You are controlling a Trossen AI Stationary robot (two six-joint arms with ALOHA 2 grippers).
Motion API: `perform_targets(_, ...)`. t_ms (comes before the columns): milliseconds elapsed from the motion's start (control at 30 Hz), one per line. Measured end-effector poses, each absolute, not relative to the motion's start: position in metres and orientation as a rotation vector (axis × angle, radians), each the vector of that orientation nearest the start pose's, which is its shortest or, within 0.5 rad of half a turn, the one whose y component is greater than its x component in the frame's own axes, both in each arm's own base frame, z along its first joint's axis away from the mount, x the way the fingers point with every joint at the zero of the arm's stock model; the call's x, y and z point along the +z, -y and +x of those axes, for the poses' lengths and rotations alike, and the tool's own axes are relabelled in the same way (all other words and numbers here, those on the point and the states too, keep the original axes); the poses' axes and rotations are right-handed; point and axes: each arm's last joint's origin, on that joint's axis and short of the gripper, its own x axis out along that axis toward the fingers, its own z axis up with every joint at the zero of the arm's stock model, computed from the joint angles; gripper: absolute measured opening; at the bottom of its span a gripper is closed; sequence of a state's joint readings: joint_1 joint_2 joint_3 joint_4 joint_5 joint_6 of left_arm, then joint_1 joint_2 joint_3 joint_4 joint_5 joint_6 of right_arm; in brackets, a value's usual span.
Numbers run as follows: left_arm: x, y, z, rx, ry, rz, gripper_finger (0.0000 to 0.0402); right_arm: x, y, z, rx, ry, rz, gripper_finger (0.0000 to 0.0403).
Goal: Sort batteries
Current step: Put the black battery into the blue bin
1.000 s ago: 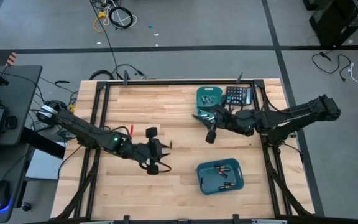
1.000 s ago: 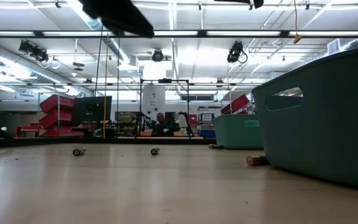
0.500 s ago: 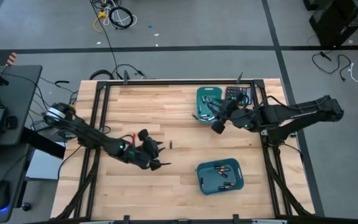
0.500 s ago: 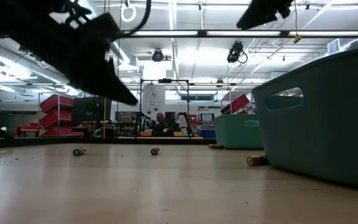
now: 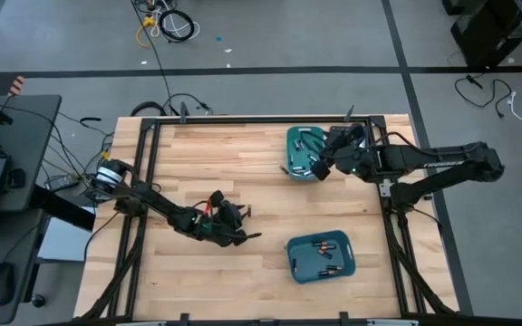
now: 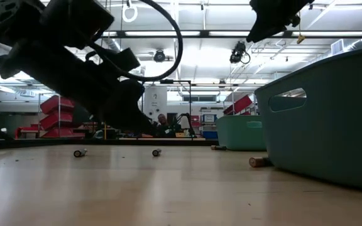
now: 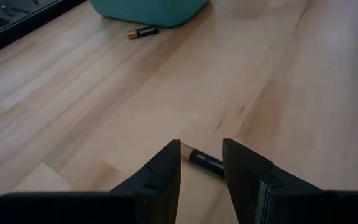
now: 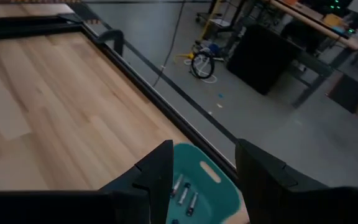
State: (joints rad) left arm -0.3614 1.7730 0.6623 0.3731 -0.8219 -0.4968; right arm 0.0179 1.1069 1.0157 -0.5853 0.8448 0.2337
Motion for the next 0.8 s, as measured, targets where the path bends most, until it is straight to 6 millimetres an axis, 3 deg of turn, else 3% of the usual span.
perform_targets(800,0.1014,0.0827,0.293,0.515,-0.532,-0.131,0.012,0.3212,0.0258,0.219,-0.837,-0.571,-0.08,0.0158)
